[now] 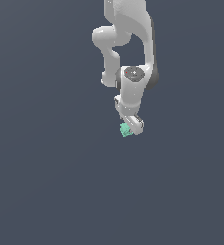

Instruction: Pick up the object and move it to a goal position.

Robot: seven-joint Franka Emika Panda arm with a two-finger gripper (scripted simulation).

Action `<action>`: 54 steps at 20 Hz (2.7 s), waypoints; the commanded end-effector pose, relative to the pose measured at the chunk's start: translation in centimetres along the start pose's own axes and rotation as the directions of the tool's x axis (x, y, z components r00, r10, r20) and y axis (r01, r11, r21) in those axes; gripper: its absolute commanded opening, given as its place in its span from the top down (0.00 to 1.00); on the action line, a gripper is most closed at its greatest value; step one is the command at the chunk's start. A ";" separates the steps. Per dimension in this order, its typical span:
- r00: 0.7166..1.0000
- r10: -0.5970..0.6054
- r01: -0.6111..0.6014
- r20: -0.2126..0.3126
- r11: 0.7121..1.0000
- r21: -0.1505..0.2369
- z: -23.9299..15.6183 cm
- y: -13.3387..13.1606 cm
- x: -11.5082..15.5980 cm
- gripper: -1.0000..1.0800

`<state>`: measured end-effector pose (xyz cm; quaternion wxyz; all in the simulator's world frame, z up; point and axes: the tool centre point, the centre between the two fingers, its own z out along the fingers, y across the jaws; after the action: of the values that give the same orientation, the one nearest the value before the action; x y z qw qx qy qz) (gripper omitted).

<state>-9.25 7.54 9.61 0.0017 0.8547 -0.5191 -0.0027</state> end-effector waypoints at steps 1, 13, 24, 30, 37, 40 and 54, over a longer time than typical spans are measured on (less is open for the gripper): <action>0.999 0.039 -0.039 -0.001 0.999 0.002 0.1 0.2 -0.4 0.04; 0.994 0.106 -0.106 -0.002 0.994 0.006 0.4 0.5 -1.1 0.04; 0.994 0.109 -0.109 -0.003 0.994 0.006 3.7 0.6 -1.1 0.04; 0.994 0.110 -0.110 -0.002 0.994 0.006 5.3 0.6 -1.1 0.04; 0.994 0.110 -0.110 -0.002 0.994 0.006 5.4 0.6 -1.2 1.00; 0.994 0.110 -0.110 -0.002 0.994 0.006 5.4 0.6 -1.2 1.00; 0.994 0.111 -0.111 -0.002 0.994 0.008 2.1 0.8 0.0 1.00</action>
<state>-10.04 7.45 6.70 -0.0003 0.8248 -0.5654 0.0000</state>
